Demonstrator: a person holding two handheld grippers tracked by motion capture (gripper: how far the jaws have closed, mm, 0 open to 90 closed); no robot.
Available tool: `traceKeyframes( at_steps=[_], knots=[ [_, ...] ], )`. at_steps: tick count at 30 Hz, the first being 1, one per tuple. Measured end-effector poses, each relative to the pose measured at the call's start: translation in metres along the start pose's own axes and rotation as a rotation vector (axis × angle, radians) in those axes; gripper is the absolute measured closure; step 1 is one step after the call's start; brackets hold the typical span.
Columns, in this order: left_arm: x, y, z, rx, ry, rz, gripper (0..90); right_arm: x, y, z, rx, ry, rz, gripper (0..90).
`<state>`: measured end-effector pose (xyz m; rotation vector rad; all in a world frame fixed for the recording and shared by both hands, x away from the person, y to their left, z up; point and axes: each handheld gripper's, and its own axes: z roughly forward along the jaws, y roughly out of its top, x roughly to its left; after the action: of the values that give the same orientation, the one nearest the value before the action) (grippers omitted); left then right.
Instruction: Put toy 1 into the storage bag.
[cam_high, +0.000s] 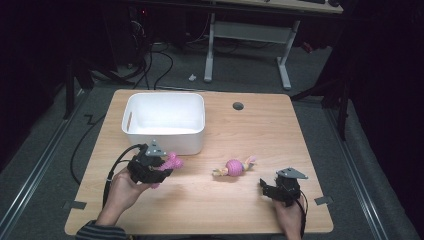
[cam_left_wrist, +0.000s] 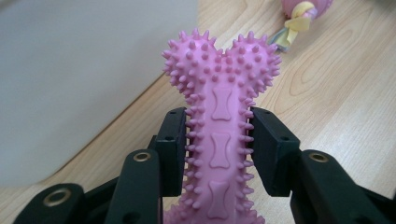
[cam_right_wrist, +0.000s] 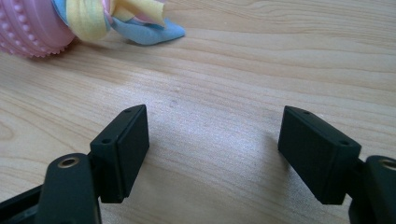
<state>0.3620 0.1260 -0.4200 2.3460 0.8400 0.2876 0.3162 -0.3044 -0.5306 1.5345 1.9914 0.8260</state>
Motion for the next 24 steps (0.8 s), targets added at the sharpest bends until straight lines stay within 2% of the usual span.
traceKeyframes(
  at_steps=[4, 5, 9, 17, 24],
  knots=[
    [0.001, 0.003, -0.01, 0.008, 0.014, -0.004, 58.4, 0.0, 0.0, 0.0, 0.0, 0.0, 0.0, 24.6],
    [0.001, 0.005, -0.018, 0.005, 0.025, -0.006, 58.4, 0.0, 0.0, 0.0, 0.0, 0.001, 0.0, 24.6],
    [0.003, 0.01, -0.029, -0.005, 0.032, -0.009, 58.5, 0.0, 0.0, 0.0, 0.0, 0.002, -0.002, 24.6],
    [0.007, 0.016, -0.036, -0.007, 0.028, -0.012, 58.6, 0.0, 0.0, 0.0, 0.0, 0.002, -0.003, 24.6],
    [0.016, 0.024, -0.044, -0.016, 0.028, -0.023, 58.6, 0.0, 0.0, 0.0, -0.002, 0.005, -0.007, 24.6]
  ],
)
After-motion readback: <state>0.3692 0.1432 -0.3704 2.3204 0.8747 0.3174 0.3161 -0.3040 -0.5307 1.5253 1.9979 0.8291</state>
